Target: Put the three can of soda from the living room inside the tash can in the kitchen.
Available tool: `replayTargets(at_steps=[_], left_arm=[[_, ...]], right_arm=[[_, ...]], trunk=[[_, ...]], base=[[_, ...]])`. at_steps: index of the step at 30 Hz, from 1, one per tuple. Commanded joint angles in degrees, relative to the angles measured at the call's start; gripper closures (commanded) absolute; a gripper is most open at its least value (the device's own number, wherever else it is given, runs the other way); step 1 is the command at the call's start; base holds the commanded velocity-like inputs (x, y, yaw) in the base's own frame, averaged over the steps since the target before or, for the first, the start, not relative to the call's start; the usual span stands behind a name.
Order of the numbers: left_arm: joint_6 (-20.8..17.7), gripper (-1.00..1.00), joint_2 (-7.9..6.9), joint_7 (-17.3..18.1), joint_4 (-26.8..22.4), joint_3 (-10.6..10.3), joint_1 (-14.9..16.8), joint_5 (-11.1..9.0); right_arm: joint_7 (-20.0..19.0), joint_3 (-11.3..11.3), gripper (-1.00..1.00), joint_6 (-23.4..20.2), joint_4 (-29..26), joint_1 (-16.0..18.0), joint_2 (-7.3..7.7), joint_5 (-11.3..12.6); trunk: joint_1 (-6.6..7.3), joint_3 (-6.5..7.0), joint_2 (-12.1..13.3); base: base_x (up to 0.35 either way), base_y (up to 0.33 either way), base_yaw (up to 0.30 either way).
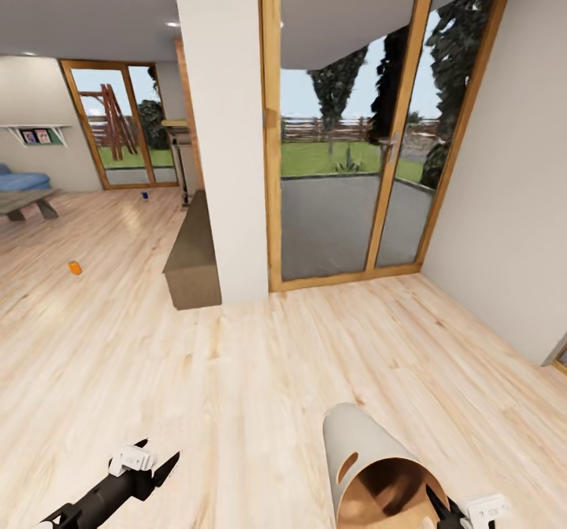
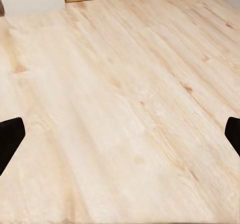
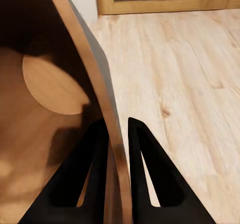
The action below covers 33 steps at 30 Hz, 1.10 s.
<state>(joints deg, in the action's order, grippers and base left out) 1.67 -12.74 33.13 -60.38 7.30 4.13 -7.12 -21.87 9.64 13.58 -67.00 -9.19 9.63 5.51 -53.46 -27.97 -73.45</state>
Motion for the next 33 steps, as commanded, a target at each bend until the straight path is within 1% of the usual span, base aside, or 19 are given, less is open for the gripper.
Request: replayTargets(at_steps=[1,33], left_arm=[[0.0,-1.00,0.00,0.0,0.0,0.0,0.0,0.0],[0.0,-1.00,0.00,0.0,0.0,0.0,0.0,0.0]], right_arm=[[-0.5,0.0,1.00,0.0,-0.1,0.0,-0.02,0.6],[-0.5,0.0,1.00,-0.1,-0.1,0.0,0.00,0.6]], trunk=[[0.00,0.01,0.0],[0.00,0.01,0.0]], base=[[0.000,0.288,0.242],[0.000,0.287,0.242]])
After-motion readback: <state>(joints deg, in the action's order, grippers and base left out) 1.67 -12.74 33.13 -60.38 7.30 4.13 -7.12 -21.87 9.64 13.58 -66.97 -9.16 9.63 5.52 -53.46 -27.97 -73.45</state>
